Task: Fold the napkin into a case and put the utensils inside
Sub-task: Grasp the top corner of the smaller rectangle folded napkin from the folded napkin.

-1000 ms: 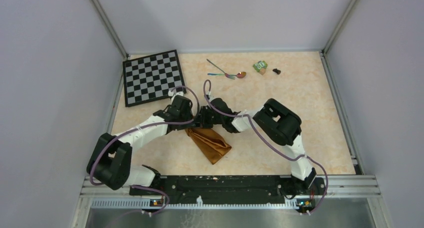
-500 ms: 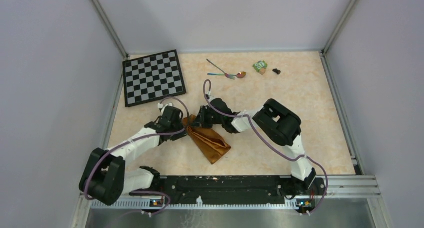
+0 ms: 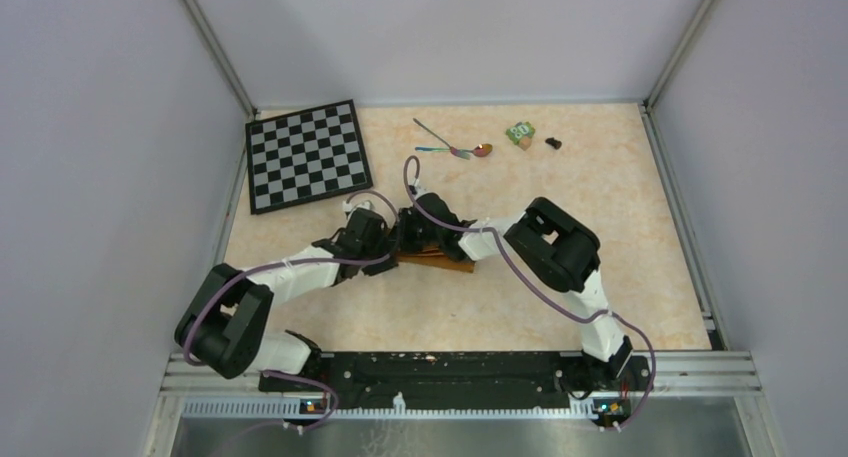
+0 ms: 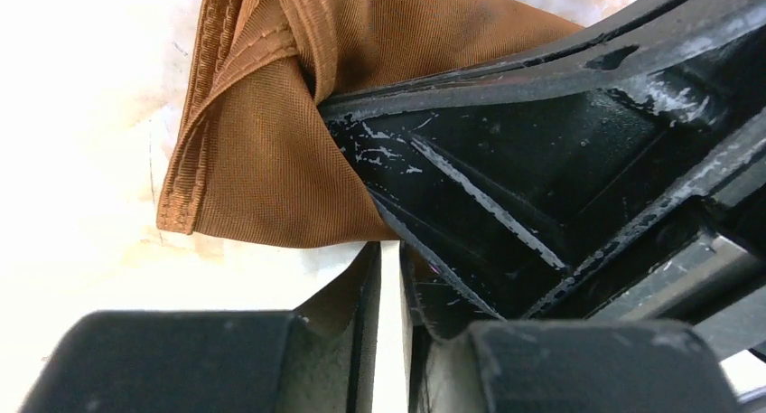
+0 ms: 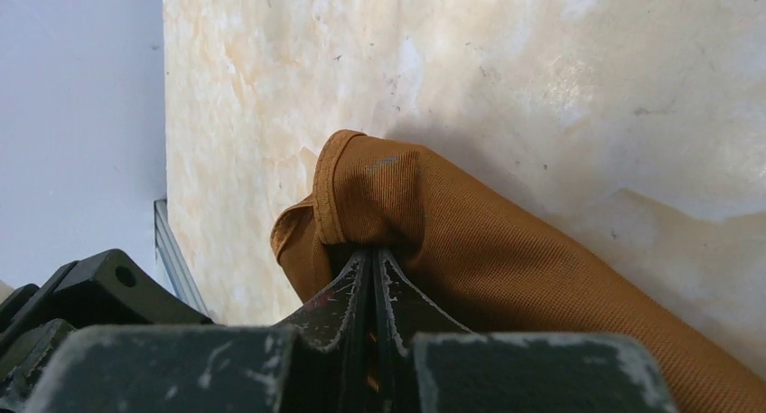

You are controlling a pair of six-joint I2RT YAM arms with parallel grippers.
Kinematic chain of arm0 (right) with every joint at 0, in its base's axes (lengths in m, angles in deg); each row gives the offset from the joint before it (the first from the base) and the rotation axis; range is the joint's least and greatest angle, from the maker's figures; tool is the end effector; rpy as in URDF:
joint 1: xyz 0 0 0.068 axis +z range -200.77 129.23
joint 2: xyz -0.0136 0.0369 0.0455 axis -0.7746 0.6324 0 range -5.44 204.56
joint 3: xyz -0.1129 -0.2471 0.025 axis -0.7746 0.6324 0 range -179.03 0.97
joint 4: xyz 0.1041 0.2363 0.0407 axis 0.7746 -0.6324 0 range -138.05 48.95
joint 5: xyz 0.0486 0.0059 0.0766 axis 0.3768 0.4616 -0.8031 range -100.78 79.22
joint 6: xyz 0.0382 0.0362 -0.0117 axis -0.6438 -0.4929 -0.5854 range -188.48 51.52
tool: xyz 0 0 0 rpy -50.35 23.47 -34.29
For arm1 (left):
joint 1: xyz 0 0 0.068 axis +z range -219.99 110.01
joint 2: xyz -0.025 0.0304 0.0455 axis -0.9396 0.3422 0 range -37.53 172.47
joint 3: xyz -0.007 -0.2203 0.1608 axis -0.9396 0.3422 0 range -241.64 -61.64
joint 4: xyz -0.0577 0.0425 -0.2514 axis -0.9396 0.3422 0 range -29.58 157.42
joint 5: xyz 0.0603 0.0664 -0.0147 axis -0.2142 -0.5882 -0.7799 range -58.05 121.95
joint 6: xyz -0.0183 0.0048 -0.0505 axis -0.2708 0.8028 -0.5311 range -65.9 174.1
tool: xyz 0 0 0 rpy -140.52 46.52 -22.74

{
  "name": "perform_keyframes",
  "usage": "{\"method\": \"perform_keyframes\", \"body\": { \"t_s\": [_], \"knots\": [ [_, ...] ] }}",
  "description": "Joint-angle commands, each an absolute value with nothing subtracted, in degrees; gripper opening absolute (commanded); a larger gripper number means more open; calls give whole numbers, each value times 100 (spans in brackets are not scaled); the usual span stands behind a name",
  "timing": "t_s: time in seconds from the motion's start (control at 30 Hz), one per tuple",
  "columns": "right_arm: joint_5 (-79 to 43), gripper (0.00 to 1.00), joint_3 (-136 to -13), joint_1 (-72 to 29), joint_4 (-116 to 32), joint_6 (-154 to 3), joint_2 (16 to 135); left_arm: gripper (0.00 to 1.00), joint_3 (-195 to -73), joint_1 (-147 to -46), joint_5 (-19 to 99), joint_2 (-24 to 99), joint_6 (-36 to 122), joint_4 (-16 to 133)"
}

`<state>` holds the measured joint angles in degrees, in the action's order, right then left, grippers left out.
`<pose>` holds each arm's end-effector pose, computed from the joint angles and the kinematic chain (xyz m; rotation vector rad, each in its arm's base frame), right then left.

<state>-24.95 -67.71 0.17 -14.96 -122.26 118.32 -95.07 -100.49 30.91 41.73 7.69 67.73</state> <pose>0.2775 0.3556 0.1139 -0.1143 2.3640 1.2805 0.2159 -0.1266 0.1513 -0.3646 2.5532 -0.5162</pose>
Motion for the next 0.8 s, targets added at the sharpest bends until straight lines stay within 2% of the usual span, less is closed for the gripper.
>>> {"method": "perform_keyframes", "body": {
  "t_s": [0.0,0.17,0.3,0.43,0.6,0.77],
  "knots": [
    [-2828,4,-6724,149,-1514,-12199,11856,24,-9147,-9907,3057,4072,824,6945],
    [-2875,5,-6272,-30,-1340,-12112,11726,40,-9253,-9505,3253,3298,1179,7729],
    [-2945,5,-6075,-81,-1240,-12070,11676,43,-9488,-9033,3694,2688,1324,8039],
    [-2941,5,-6027,-82,-1197,-12059,11632,36,-9676,-8841,4129,2743,1277,7740],
    [-2894,2,-6047,-81,-1258,-11986,11507,22,-10079,-8843,4359,3565,1334,7514],
    [-2892,0,-6100,-71,-1333,-11888,11418,16,-10231,-8840,3919,4088,1396,7273]
  ]
}}
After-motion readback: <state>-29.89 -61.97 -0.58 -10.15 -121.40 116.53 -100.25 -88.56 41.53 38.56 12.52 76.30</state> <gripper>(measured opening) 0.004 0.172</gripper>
